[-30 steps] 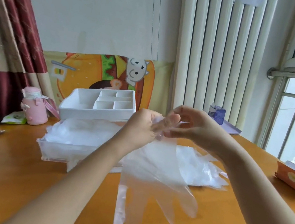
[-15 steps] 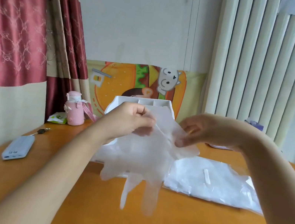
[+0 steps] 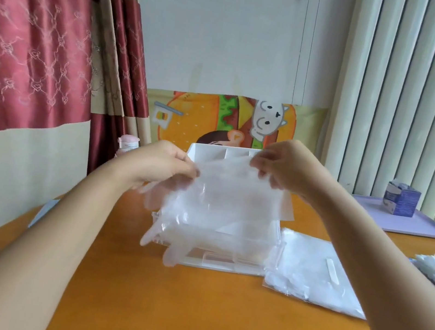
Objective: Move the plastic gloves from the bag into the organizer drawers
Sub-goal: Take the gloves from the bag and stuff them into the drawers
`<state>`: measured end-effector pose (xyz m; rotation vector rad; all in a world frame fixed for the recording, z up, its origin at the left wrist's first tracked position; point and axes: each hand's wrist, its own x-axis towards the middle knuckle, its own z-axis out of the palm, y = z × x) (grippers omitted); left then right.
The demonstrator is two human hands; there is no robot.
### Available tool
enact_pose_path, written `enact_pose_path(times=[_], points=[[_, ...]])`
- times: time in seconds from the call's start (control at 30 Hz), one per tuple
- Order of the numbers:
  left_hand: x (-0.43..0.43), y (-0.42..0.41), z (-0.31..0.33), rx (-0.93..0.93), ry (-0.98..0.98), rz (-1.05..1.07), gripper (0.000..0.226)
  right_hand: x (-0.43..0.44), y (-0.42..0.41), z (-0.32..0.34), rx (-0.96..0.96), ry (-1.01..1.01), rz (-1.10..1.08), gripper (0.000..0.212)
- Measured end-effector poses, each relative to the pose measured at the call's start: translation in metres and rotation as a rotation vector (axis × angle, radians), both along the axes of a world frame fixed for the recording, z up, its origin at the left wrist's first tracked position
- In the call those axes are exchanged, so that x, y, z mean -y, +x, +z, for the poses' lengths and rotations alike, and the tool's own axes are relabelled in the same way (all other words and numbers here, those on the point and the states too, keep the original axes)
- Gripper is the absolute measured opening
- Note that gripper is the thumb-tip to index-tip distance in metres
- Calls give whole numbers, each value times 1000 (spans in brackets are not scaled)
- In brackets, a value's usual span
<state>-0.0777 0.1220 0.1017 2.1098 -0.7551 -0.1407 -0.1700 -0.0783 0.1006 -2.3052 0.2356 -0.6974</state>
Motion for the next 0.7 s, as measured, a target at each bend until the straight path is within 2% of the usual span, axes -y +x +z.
enact_pose_path(times=[0.1,0.3,0.4,0.47,0.53,0.6,0.63,0.7], points=[[3,17,3,42,98,60,16,6,11,-18,-54,-159,-83,19],[27,44,-20,216,300,119,27,8,25,-46,-131,-313,-312,26],[33,48,-24,403,427,200,31,4,26,-55,-160,-445,-362,25],[36,40,-23,584,505,291,25,2,27,-57,-181,-512,-389,27],[36,28,-20,745,444,369,16,0,28,-57,-192,-545,-389,26],[38,15,-18,789,268,313,10,-3,28,-56,-196,-573,-378,23],[40,8,-19,732,198,217,8,-4,27,-56,-199,-585,-376,22],[48,-4,-27,560,225,-36,10,-6,27,-56,-207,-607,-370,23]])
